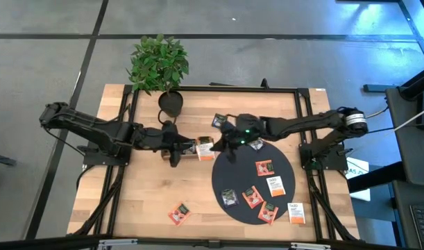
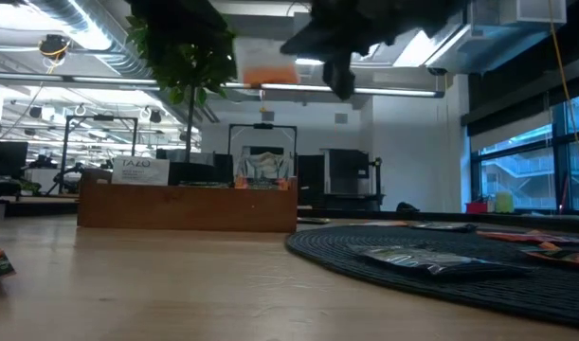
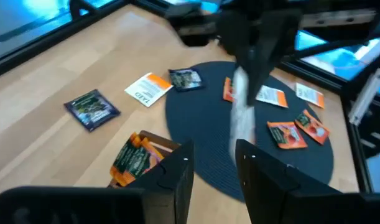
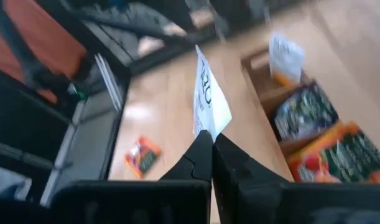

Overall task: Pick & Place Tea
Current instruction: Put the white tea bag into the left section of the wooden organizer

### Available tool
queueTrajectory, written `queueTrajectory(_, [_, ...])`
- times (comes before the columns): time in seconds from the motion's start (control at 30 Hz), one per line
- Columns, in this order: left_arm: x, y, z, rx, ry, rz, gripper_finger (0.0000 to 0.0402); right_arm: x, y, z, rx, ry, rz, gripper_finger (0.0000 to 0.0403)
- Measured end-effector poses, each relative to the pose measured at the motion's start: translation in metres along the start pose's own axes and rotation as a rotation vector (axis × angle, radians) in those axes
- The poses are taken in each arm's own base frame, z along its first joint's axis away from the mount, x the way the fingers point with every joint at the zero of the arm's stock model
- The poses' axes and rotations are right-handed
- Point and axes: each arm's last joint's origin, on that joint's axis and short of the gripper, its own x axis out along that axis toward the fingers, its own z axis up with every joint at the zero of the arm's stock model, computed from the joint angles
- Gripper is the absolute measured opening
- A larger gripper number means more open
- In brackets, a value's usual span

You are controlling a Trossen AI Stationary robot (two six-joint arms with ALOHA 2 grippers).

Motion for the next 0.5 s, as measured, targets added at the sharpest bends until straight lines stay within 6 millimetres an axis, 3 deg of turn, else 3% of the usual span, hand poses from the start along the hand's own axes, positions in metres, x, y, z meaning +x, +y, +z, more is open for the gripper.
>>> queueTrajectory(0.3, [0.000, -0.002, -0.001, 0.018, 0.038, -0.072, 0.0114, 0.039, 0.010, 0.028, -0.111, 0.242, 0.079, 0.0002])
queueTrajectory(0.5, [-0.001, -0.006, -0.003, 0.018, 0.109, -0.200, 0.0114, 0.048, 0.015, 0.045, -0.172, 0.292, 0.069, 0.0002])
